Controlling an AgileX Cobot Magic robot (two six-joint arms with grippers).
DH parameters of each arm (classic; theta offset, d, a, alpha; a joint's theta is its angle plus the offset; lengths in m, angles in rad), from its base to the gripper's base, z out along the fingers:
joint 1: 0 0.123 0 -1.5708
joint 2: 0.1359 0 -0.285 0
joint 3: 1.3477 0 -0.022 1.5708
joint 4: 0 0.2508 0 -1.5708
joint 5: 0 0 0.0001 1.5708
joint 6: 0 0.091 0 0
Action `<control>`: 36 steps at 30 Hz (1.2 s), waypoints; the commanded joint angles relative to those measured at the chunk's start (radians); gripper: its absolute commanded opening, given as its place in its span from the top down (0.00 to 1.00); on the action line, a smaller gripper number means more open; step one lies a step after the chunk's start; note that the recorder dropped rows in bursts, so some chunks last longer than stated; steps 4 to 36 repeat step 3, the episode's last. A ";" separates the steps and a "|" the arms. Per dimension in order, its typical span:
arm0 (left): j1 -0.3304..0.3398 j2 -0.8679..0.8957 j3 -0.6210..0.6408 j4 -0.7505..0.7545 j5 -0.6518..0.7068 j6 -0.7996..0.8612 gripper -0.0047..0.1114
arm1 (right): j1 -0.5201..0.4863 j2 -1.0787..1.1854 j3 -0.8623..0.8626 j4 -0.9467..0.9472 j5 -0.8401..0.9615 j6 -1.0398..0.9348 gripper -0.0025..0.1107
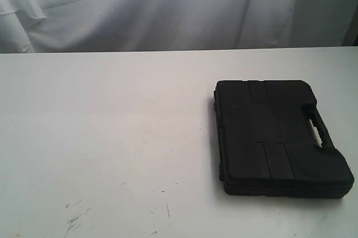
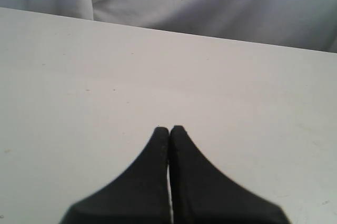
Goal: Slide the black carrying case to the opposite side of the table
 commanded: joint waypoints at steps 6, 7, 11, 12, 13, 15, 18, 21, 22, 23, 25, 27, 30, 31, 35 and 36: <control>0.003 -0.004 0.005 0.000 -0.005 -0.002 0.96 | -0.008 -0.004 0.004 -0.011 0.001 -0.005 0.98; 0.003 -0.004 0.005 0.000 -0.005 -0.002 0.96 | -0.008 -0.004 0.004 -0.011 0.001 -0.005 0.98; 0.003 -0.004 0.005 0.000 -0.005 -0.002 0.96 | -0.008 -0.004 0.004 -0.011 0.001 -0.005 0.98; 0.003 -0.004 0.005 0.000 -0.005 -0.002 0.96 | -0.008 -0.004 0.004 -0.011 0.001 -0.005 0.98; 0.003 -0.004 0.005 0.000 -0.005 -0.002 0.96 | -0.008 -0.004 0.004 -0.011 0.001 -0.005 0.98; 0.003 -0.004 0.005 0.000 -0.005 -0.002 0.96 | -0.008 -0.004 0.004 -0.011 0.001 -0.005 0.98; 0.003 -0.004 0.005 0.000 -0.005 -0.002 0.96 | -0.008 -0.004 0.004 -0.011 0.001 -0.005 0.98; 0.003 -0.004 0.005 0.000 -0.005 -0.002 0.96 | -0.008 -0.004 0.004 -0.011 0.001 -0.005 0.98; 0.003 -0.004 0.005 0.000 -0.005 -0.002 0.96 | -0.008 -0.004 0.004 -0.011 0.001 -0.005 0.98; 0.003 -0.004 0.005 0.000 -0.005 -0.002 0.96 | -0.008 -0.004 0.004 -0.011 0.001 -0.005 0.98; 0.003 -0.004 0.005 0.000 -0.005 -0.002 0.96 | -0.008 -0.004 0.004 -0.011 0.001 -0.005 0.98; 0.003 -0.004 0.005 0.000 -0.005 -0.002 0.96 | -0.008 -0.004 0.004 -0.011 0.001 -0.005 0.98; 0.003 -0.004 0.005 0.000 -0.005 -0.002 0.96 | -0.008 -0.004 0.004 -0.011 0.001 -0.005 0.98; 0.003 -0.004 0.005 0.000 -0.005 -0.002 0.96 | -0.008 -0.004 0.004 -0.011 0.001 -0.005 0.98; 0.003 -0.004 0.005 0.000 -0.005 -0.002 0.96 | -0.008 -0.004 0.004 -0.011 0.001 -0.005 0.98; 0.003 -0.004 0.005 0.000 -0.005 -0.002 0.96 | -0.008 -0.004 0.004 -0.011 0.001 -0.005 0.98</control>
